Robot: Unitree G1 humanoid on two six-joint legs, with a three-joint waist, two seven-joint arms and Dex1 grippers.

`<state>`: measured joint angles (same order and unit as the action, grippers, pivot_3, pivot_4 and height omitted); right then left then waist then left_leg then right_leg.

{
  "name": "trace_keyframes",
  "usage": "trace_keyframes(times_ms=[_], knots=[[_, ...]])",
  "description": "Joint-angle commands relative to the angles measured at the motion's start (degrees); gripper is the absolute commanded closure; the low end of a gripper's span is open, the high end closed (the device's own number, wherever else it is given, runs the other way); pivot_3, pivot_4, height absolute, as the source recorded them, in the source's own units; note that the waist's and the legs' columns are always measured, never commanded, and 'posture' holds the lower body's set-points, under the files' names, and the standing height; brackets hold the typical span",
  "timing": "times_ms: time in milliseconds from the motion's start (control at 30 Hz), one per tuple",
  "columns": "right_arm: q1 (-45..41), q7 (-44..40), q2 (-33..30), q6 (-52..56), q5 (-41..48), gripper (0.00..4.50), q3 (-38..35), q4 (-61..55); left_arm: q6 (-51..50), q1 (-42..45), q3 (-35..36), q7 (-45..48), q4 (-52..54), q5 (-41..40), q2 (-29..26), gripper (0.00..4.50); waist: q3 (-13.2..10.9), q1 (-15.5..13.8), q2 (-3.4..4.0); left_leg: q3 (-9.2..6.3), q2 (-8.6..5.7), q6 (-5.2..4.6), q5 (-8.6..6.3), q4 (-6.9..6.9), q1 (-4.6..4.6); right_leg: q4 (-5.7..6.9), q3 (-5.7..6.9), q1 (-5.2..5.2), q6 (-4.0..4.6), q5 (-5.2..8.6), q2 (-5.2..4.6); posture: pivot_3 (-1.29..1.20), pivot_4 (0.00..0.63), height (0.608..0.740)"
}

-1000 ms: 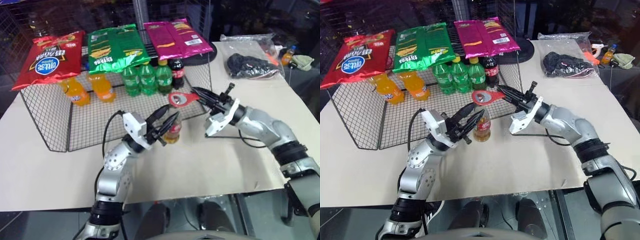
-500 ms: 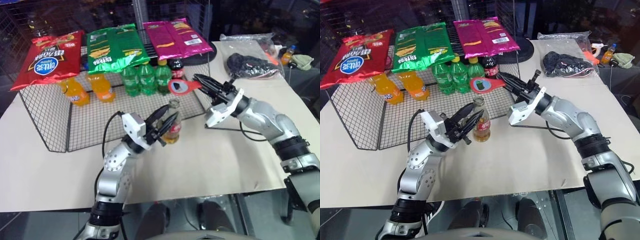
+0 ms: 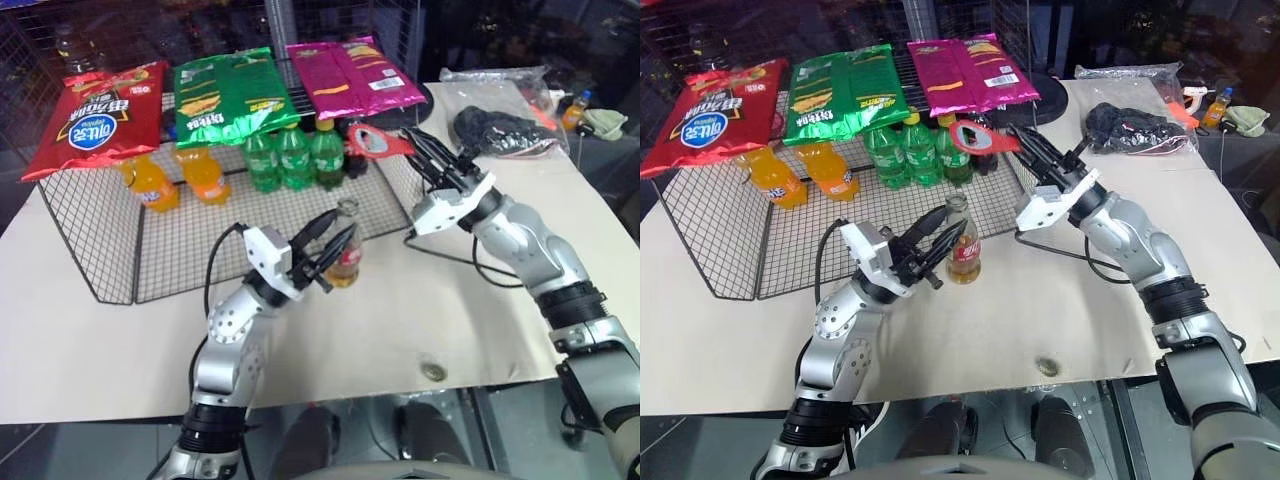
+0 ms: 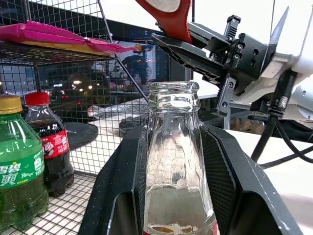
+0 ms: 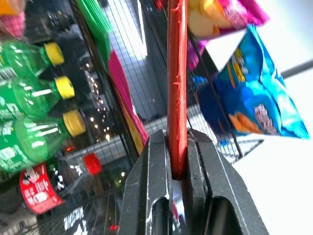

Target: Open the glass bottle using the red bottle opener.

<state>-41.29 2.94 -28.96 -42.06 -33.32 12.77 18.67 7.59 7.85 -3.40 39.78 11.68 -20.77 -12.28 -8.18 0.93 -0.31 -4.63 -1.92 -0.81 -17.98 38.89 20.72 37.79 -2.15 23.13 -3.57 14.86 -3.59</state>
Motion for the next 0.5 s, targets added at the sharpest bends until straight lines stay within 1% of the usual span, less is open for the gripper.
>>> trace_keyframes(times_ms=[33,133,167,233,267,300,367,400,500], knots=[[0.9,-0.1,0.6,1.4,2.4,4.5,-2.1,-3.2,-0.3,-1.0,-0.9,-0.2,-1.2,1.2,-0.4,3.12,0.0,0.0,0.0,0.0,0.0,0.0,0.0,0.0,0.0,0.0,0.0,0.0,0.0,0.0,0.0,0.0,0.15,0.74],[1.8,-0.5,1.2,2.5,3.1,4.5,-2.3,-3.9,-0.3,-1.0,-0.8,-0.5,-1.2,1.2,-0.3,3.12,0.0,0.0,0.0,0.0,0.0,0.0,0.0,0.0,0.0,0.0,0.0,0.0,0.0,0.0,0.0,0.0,0.15,0.74],[2.0,-0.6,1.4,2.9,3.4,4.5,-2.4,-4.0,-0.3,-1.0,-0.8,-0.5,-1.2,1.2,-0.3,2.51,0.0,0.0,0.0,0.01,0.0,0.0,0.0,0.0,0.0,0.0,-0.01,0.0,0.0,0.0,0.0,0.0,0.15,0.74],[2.3,-0.8,1.6,3.3,3.6,4.5,-2.4,-4.3,-0.2,-1.1,-0.8,-0.6,-1.1,1.1,-0.2,2.08,0.0,0.0,0.01,0.01,0.0,0.0,0.0,0.0,0.01,0.01,-0.01,0.01,0.0,0.0,0.0,0.0,0.15,0.74],[2.4,-0.9,1.6,3.4,3.7,4.5,-2.3,-4.4,0.1,-1.2,-0.8,-0.8,-1.1,1.4,-0.1,1.56,0.0,0.1,0.0,0.01,0.0,0.0,0.0,0.0,0.03,0.01,-0.01,0.05,0.0,0.0,0.0,0.0,0.15,0.74],[2.5,-1.1,1.7,3.6,3.9,4.5,-2.3,-4.4,0.3,-1.2,-0.7,-1.0,-1.3,1.8,-0.1,1.23,0.0,0.0,0.0,0.01,0.0,0.0,0.0,-0.01,0.08,0.01,-0.01,0.1,0.0,0.0,0.0,0.0,0.15,0.74],[2.6,-1.4,1.9,3.9,4.4,4.5,-2.4,-4.2,0.5,-1.2,-0.7,-1.1,-1.4,2.0,-0.1,0.22,0.0,0.0,-0.01,0.01,0.0,0.0,0.0,-0.01,0.23,0.03,-0.01,0.24,0.0,0.0,0.0,0.0,0.15,0.74],[2.7,-1.5,2.0,3.9,4.4,4.5,-2.4,-4.2,0.4,-1.3,-0.8,-1.0,-1.3,1.9,-0.2,0.11,0.0,0.1,-0.01,0.02,0.01,0.0,0.0,-0.01,0.26,0.03,-0.02,0.28,0.0,0.0,0.0,0.0,0.15,0.74],[2.7,-1.6,2.0,4.0,4.5,4.5,-2.4,-4.2,0.5,-1.6,-0.8,-0.8,-1.2,1.6,-0.4,0.11,-0.1,0.1,0.0,0.06,0.01,0.0,0.0,-0.05,0.31,0.03,-0.05,0.34,0.0,0.0,0.0,0.0,0.15,0.74]])
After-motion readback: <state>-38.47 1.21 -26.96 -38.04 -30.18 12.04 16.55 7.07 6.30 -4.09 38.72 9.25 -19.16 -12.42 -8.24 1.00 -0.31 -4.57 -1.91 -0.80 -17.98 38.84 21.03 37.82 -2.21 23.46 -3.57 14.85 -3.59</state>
